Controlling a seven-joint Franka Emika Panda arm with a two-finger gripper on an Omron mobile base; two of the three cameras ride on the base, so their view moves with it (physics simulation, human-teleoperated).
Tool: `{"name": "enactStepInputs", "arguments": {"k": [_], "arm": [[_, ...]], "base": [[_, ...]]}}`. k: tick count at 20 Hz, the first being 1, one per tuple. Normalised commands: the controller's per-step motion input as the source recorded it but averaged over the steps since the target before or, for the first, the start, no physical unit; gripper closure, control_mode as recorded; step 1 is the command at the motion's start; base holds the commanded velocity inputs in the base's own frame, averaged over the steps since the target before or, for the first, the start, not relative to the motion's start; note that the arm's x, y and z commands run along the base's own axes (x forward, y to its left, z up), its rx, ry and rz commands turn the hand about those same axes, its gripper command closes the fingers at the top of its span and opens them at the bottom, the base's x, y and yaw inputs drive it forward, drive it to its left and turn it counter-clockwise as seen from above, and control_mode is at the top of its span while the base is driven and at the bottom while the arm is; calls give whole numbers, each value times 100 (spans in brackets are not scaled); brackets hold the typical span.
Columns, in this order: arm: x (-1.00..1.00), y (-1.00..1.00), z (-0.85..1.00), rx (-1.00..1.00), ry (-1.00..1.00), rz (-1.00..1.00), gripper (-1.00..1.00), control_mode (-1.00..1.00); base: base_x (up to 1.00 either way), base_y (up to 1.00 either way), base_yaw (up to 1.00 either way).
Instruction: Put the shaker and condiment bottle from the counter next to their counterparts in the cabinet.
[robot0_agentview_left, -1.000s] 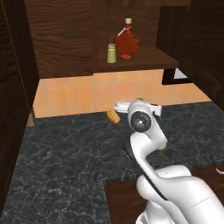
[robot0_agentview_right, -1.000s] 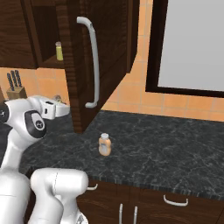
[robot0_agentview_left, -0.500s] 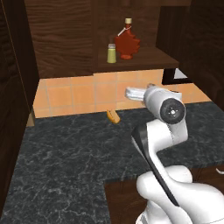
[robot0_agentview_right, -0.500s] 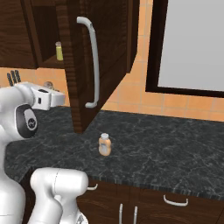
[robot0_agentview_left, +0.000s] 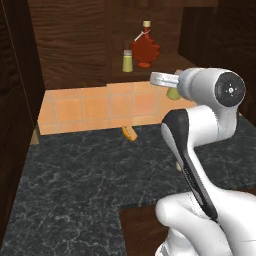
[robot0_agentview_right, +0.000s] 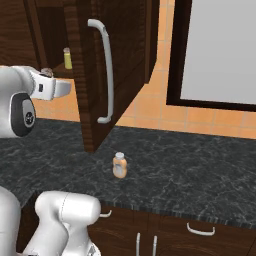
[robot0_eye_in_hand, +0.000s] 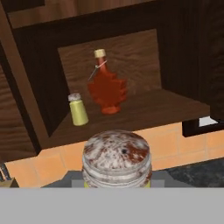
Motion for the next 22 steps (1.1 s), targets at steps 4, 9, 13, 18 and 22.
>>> {"name": "enactStepInputs", "arguments": {"k": [4,9,13,18,22], "arm": [[13,3,-1,-8,0,8,100,-100],[35,-4,25,0,0,0,100,-100],[5,0,25,0,0,6,100,-100],[21,9,-15,-4,1,2,100,-100],[25,-1,0,0,-7,0,100,-100]], "base": [[0,0,0],[0,0,0],[0,0,0],[0,0,0],[0,0,0]]}}
